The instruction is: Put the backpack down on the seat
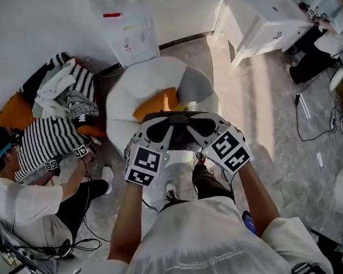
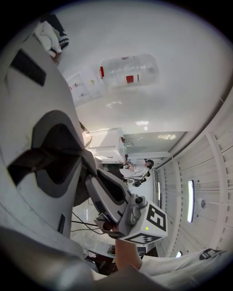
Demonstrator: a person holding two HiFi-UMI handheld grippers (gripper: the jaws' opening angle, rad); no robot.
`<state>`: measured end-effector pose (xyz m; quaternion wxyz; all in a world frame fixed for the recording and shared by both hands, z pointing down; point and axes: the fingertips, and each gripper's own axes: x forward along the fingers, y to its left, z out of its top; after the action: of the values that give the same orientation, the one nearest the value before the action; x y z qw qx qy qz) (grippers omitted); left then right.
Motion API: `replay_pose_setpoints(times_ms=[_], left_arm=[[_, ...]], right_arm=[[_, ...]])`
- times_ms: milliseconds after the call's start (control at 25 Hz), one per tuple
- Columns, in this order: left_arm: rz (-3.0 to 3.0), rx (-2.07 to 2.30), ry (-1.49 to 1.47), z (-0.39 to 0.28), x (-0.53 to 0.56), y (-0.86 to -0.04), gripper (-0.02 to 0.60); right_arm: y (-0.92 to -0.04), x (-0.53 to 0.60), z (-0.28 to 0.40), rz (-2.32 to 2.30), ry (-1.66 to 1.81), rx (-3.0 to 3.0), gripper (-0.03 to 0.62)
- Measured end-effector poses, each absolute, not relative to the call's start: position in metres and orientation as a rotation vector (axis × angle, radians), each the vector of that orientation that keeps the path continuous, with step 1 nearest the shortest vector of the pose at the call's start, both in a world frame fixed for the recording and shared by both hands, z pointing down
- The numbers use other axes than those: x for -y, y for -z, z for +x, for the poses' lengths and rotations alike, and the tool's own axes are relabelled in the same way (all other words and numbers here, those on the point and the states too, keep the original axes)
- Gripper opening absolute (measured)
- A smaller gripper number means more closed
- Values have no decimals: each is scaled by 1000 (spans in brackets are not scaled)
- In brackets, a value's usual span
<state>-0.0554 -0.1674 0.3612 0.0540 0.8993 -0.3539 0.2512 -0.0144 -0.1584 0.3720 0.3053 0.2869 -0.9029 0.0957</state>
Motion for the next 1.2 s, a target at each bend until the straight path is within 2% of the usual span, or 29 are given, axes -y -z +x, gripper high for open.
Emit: replay_pose_setpoints(times_ms=[600, 1200], left_arm=[[2572, 1133, -805, -38, 253, -418, 52], [2475, 1124, -864, -44, 287, -490, 52]], right_arm=[[-430, 245, 3, 644, -329, 2394, 43], [-500, 280, -2, 551, -433, 2385, 43]])
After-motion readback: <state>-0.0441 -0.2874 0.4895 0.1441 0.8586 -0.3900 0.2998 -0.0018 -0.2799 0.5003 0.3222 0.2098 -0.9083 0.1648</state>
